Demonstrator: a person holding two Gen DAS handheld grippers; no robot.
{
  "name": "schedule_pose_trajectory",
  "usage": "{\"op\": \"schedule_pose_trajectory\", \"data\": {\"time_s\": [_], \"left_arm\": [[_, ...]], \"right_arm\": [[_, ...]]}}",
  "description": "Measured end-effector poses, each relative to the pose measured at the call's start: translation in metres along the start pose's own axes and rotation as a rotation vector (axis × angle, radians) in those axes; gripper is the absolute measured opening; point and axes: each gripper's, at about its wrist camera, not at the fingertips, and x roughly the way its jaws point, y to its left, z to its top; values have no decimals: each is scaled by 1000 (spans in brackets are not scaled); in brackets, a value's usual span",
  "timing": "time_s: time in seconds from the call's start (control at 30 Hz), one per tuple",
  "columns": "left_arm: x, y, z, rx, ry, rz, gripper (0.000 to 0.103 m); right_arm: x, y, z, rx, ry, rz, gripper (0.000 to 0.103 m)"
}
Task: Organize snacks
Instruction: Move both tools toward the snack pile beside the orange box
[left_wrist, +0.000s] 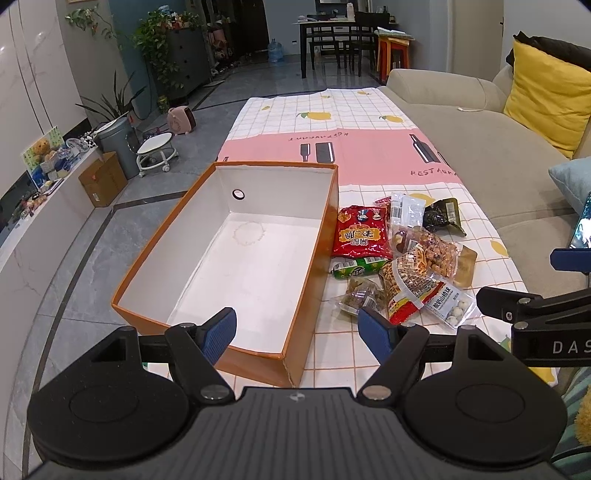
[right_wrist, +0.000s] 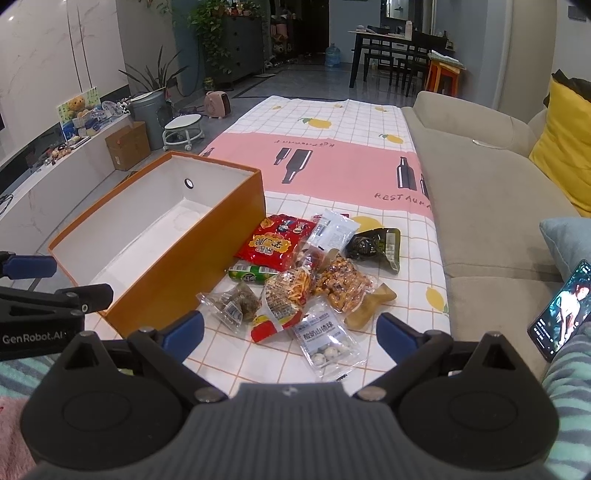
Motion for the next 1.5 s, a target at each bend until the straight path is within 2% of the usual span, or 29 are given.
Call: {"op": "schedule_pose_trajectory", "data": {"time_s": [1.5], "left_arm": [[7,0,1,4,34,-23,88]], "right_arm": [[7,2,2,12,24,-4,97]]}}
